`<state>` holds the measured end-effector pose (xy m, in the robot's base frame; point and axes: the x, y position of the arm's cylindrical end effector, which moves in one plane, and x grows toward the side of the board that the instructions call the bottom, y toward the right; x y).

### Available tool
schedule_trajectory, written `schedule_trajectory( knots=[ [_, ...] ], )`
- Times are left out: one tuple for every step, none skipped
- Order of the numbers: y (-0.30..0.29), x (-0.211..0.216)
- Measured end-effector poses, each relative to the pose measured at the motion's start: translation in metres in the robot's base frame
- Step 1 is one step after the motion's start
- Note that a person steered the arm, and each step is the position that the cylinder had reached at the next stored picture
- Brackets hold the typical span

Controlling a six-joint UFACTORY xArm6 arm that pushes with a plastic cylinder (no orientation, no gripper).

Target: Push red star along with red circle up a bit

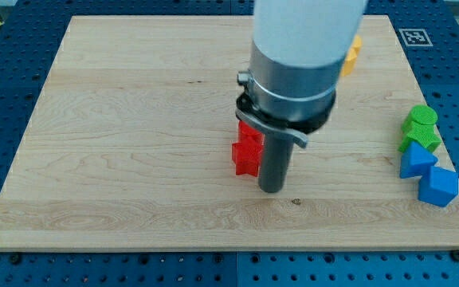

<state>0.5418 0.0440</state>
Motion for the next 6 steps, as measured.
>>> schedule_trajectory(
  knots=[
    [-0.012, -0.012],
    [-0.012, -0.018],
    [-0.014, -0.003],
    [-0.036, 0.019],
    [-0.076, 0.025],
    [-0.082, 0.018]
  ],
)
